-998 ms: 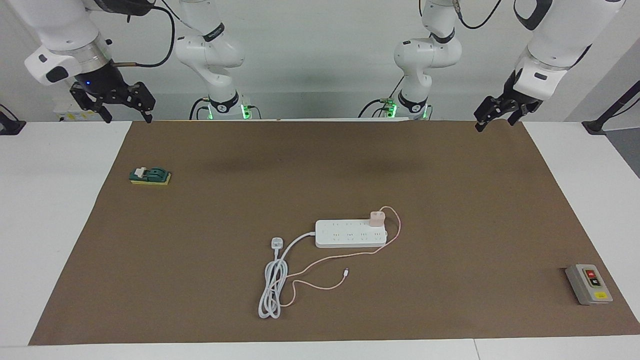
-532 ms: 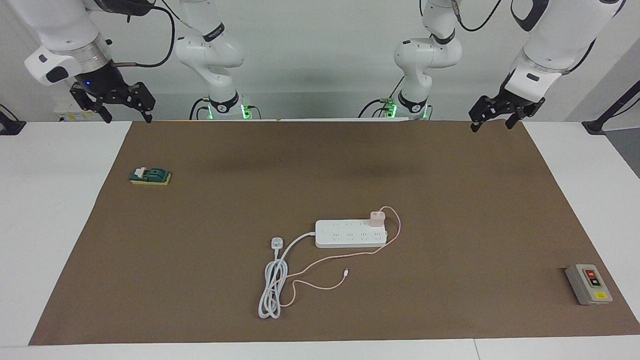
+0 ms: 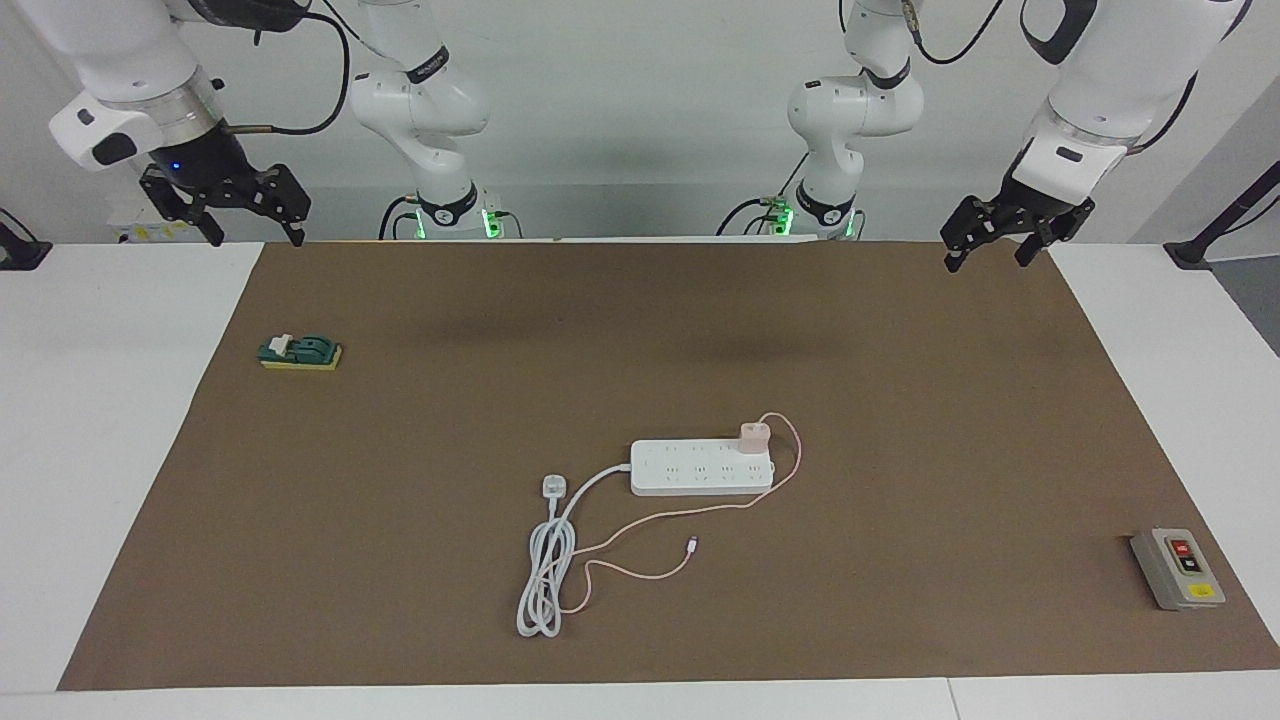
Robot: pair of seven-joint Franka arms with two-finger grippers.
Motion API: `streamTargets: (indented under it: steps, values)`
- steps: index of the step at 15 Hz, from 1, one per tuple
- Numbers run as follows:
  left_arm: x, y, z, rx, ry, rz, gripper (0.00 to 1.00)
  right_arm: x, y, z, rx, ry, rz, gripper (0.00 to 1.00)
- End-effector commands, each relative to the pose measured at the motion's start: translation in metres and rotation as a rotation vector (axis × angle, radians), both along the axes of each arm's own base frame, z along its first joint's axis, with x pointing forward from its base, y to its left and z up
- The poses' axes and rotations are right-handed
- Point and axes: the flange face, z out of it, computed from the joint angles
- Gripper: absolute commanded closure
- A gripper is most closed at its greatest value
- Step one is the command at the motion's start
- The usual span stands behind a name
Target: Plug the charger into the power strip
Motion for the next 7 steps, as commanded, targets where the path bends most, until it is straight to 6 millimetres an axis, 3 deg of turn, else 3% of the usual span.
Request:
streamTargets:
  steps: [1, 7]
  values:
    - [-0.0029, 0.002, -0.0005, -0.006, -0.008, -0.008, 0.0, -0.0043, -0.0048, 0.0034, -0.011, 0.009, 0.005, 0.0]
    - [-0.0027, 0.002, -0.0009, -0.005, -0.005, -0.005, 0.0, -0.0043, -0.0049, 0.0034, -0.012, 0.009, 0.004, 0.0]
